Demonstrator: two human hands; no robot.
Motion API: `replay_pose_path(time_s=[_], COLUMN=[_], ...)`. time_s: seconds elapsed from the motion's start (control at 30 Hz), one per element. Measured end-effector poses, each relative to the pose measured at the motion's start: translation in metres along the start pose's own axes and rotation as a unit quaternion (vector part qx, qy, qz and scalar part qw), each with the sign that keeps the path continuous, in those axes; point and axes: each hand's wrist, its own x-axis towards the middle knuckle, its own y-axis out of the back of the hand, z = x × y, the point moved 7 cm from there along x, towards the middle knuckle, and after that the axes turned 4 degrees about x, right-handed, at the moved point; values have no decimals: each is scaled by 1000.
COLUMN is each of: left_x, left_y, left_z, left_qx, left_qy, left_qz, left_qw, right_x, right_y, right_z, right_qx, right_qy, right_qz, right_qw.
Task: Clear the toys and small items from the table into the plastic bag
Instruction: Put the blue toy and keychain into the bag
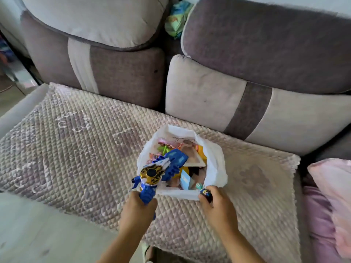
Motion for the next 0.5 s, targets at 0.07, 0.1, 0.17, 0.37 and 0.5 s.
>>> replay_pose_path(time_s=[0.07, 0.1, 0.17, 0.37, 0.5], left_x=[28, 43, 72, 137, 162], left_y=[-15, -24, -44, -97, -137], left_z=[21, 32, 50, 87, 98], left_qx=[8, 15, 24, 78, 106], left_qy=[-16, -25, -34, -41, -47], left_qz=[-15, -22, -38, -68, -138], left_qw=[1000, 999, 998, 994, 984], right_x=[17, 27, 47, 95, 113], right_y=[-3, -4, -8, -24, -38], right_z=[3, 4, 7, 15, 23], right_qx=[8, 14, 25, 42, 46], right_qy=[-14, -27, -42, -80, -103], right_qz=[12, 21, 41, 78, 93], right_qw=[1000, 999, 998, 993, 989])
